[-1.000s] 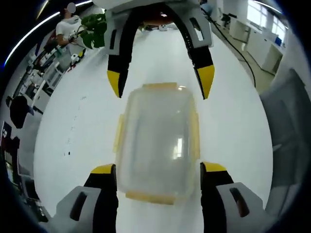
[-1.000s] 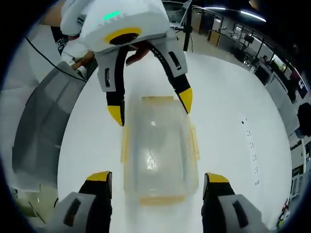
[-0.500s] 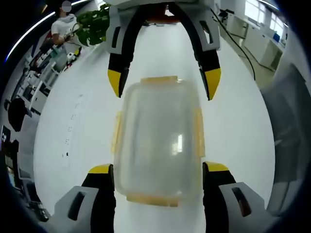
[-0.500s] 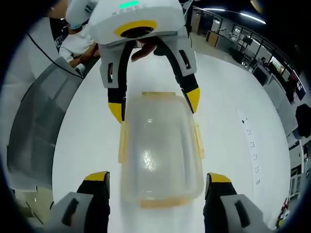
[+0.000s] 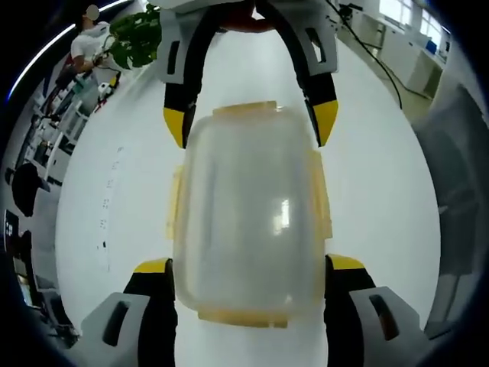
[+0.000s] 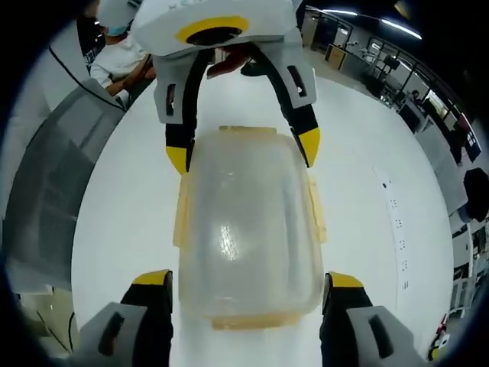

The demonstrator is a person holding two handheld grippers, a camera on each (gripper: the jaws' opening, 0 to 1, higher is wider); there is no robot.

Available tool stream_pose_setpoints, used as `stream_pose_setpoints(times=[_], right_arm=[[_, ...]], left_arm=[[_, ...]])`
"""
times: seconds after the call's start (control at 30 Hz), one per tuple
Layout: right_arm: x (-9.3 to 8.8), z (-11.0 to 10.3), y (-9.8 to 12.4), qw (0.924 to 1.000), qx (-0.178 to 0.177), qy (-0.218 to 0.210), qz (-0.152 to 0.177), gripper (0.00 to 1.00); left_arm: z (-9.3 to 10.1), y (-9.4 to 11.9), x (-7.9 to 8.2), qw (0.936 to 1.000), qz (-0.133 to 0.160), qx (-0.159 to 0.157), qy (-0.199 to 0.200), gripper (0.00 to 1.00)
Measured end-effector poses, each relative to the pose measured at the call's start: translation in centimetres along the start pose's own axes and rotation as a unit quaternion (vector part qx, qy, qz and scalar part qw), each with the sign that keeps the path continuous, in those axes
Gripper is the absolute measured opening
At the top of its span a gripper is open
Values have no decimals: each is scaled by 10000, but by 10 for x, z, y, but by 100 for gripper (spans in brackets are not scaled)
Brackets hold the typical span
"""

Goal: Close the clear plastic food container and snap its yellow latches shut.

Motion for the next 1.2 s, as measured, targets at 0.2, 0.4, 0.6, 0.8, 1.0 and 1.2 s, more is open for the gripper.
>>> stream_pose_setpoints(times=[0.2,0.4,0.6,0.8,1.0,1.2], right_arm=[[0,1,1,10000,-43,62,-29,76],[0,1,0,10000,-43,63,-45,76],[1,1,0,9999,-50,50,-88,76],[7,-3,-4,9999,-53,23,-85,76],[17,-7,-11,9999,-63,-6,-79,76],[30,-11,-20,9999,-46,-1,-98,76]], left_arm=[[0,0,0,10000,-35,7,-8,78],[0,-1,0,10000,-27,12,11,77],[0,0,0,10000,-24,10,4,77],[2,4,-5,10000,-53,-5,-26,77],[6,13,-16,10000,-68,-28,-56,77],[9,21,-28,10000,-65,-38,-59,77]])
Point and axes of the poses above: the point that each gripper's makers call its tool centre point, and the gripper's own axes: y roughly backward along the fingers, z roughly to its right, x roughly out of its top, the point moved 10 cm from there along y, roughly backward along the fingers, and after that the axes turned 13 degrees about z, right-handed, at the moved point
